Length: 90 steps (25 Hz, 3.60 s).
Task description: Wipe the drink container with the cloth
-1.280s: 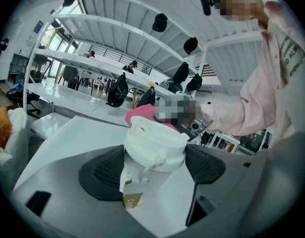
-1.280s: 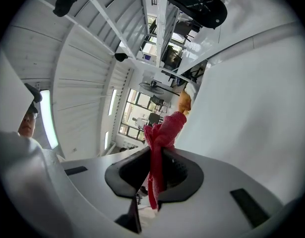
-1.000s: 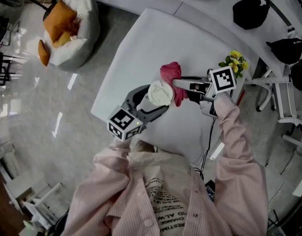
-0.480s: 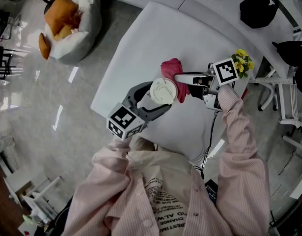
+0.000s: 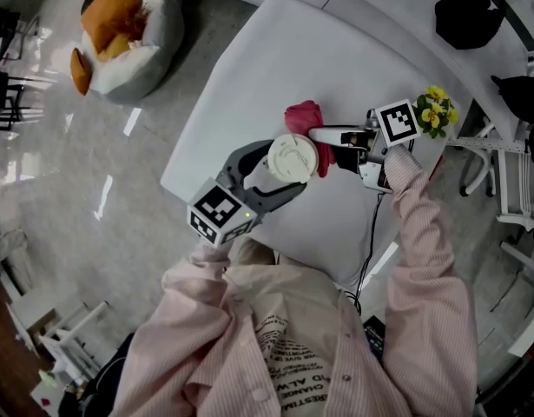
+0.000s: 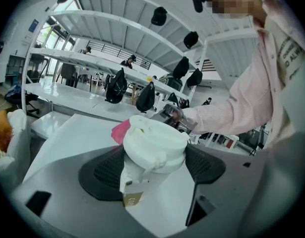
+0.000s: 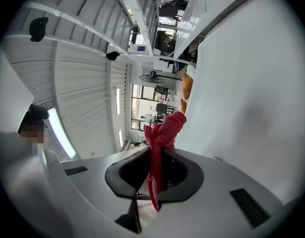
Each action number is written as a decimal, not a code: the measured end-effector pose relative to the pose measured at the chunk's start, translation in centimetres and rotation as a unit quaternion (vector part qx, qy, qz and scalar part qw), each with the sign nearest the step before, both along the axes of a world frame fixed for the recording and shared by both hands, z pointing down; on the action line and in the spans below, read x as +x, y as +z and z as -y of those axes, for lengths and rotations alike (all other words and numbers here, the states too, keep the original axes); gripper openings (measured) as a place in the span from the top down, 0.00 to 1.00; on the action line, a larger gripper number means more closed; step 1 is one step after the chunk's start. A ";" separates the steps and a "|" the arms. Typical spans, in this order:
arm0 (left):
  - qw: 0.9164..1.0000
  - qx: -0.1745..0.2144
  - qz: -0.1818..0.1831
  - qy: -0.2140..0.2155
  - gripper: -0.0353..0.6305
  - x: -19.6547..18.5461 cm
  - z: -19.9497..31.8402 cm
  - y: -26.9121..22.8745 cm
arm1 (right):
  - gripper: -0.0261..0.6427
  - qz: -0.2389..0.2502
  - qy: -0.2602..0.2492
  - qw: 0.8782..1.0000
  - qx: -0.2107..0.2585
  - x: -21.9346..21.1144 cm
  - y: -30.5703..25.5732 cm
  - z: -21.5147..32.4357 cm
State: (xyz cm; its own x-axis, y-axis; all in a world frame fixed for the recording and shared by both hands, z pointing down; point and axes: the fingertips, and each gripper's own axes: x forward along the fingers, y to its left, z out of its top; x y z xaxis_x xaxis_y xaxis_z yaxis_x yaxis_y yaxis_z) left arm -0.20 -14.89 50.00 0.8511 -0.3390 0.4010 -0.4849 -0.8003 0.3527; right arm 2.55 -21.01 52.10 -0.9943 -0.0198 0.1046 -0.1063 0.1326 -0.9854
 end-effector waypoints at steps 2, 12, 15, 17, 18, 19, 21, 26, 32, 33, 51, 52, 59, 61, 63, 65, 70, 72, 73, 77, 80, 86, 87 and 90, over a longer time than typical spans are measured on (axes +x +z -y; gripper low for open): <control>1.000 -0.001 0.000 0.000 0.38 0.0 -0.1 0.1 | 0.89 -0.002 -0.003 1.000 -0.002 0.0 0.4 0.0; 1.000 0.001 -0.004 -0.002 0.38 0.1 0.0 0.2 | 0.89 -0.026 -0.015 1.000 -0.008 -0.3 3.3 0.0; 1.000 0.001 -0.004 -0.001 0.38 0.0 0.0 0.3 | 0.89 -0.040 -0.019 0.999 -0.011 -0.2 4.2 0.1; 1.000 0.003 -0.004 -0.003 0.38 -0.1 0.1 0.2 | 0.89 -0.048 -0.023 0.999 -0.011 -0.3 4.6 0.1; 1.000 0.004 -0.005 -0.003 0.38 0.0 0.1 0.1 | 0.89 -0.050 -0.025 0.998 -0.012 -0.4 4.9 0.1; 1.000 0.005 -0.005 -0.004 0.38 0.0 0.1 0.1 | 0.89 -0.053 -0.027 0.998 -0.012 -0.4 5.1 0.1; 1.000 0.004 -0.004 -0.004 0.38 0.0 0.0 0.2 | 0.89 -0.061 -0.030 0.998 -0.012 -0.4 5.8 0.0; 1.000 0.005 -0.006 -0.003 0.38 -0.1 0.1 0.1 | 0.89 -0.070 -0.036 0.997 -0.020 -1.1 6.4 0.0; 1.000 0.007 -0.008 -0.004 0.38 0.0 0.2 0.0 | 0.89 -0.101 -0.043 0.994 -0.028 -1.0 8.6 -0.2; 1.000 0.007 -0.008 -0.004 0.38 0.0 0.2 0.0 | 0.89 -0.103 -0.044 0.993 -0.028 -1.1 8.7 -0.2; 1.000 -0.003 -0.010 -0.009 0.38 0.1 0.1 -0.1 | 0.89 -0.134 -0.051 0.990 -0.004 -1.9 10.4 0.0; 1.000 -0.001 -0.010 -0.008 0.38 0.1 0.1 0.0 | 0.89 -0.137 -0.051 0.989 0.002 -1.9 10.3 0.0; 1.000 0.002 -0.006 0.001 0.38 0.0 -0.1 0.2 | 0.89 -0.159 -0.034 0.986 0.048 -1.5 9.7 0.2; 1.000 0.001 -0.002 0.003 0.38 -0.2 -0.3 0.4 | 0.89 -0.168 -0.026 0.983 0.069 -1.3 9.2 0.3; 1.000 0.011 -0.006 -0.003 0.38 0.0 -0.1 0.2 | 0.89 -0.179 -0.015 0.979 0.091 -0.8 8.7 0.5; 1.000 0.022 -0.006 -0.008 0.38 0.0 0.1 -0.1 | 0.89 -0.187 0.004 0.976 0.109 -0.2 8.1 0.8; 0.999 0.041 -0.006 -0.025 0.38 -0.6 0.2 -0.8 | 0.89 -0.187 0.056 0.969 0.154 1.1 5.5 1.0; 0.999 0.042 -0.009 -0.030 0.38 -0.8 0.2 -1.0 | 0.89 -0.184 0.076 0.965 0.168 1.6 4.3 1.0; 0.998 0.044 -0.009 -0.031 0.38 -0.9 0.2 -1.1 | 0.89 -0.185 0.087 0.963 0.175 1.8 3.8 0.9; 0.997 0.052 -0.008 -0.047 0.38 -2.3 -0.1 -1.5 | 0.89 -0.199 0.127 0.946 0.220 2.9 1.6 0.5; 0.996 0.055 -0.006 -0.074 0.38 -3.7 -0.3 -2.2 | 0.89 -0.220 0.159 0.924 0.269 3.7 -0.2 0.1; 0.990 0.084 -0.001 -0.111 0.38 -5.6 -0.2 -4.6 | 0.89 -0.248 0.235 0.877 0.338 4.7 -4.7 -1.9; 0.989 0.089 0.001 -0.116 0.38 -5.8 -0.2 -5.0 | 0.89 -0.254 0.247 0.867 0.351 4.9 -5.7 -2.4; 0.987 0.095 0.006 -0.130 0.38 -6.4 -0.6 -6.3 | 0.89 -0.270 0.268 0.840 0.386 5.1 -8.1 -4.0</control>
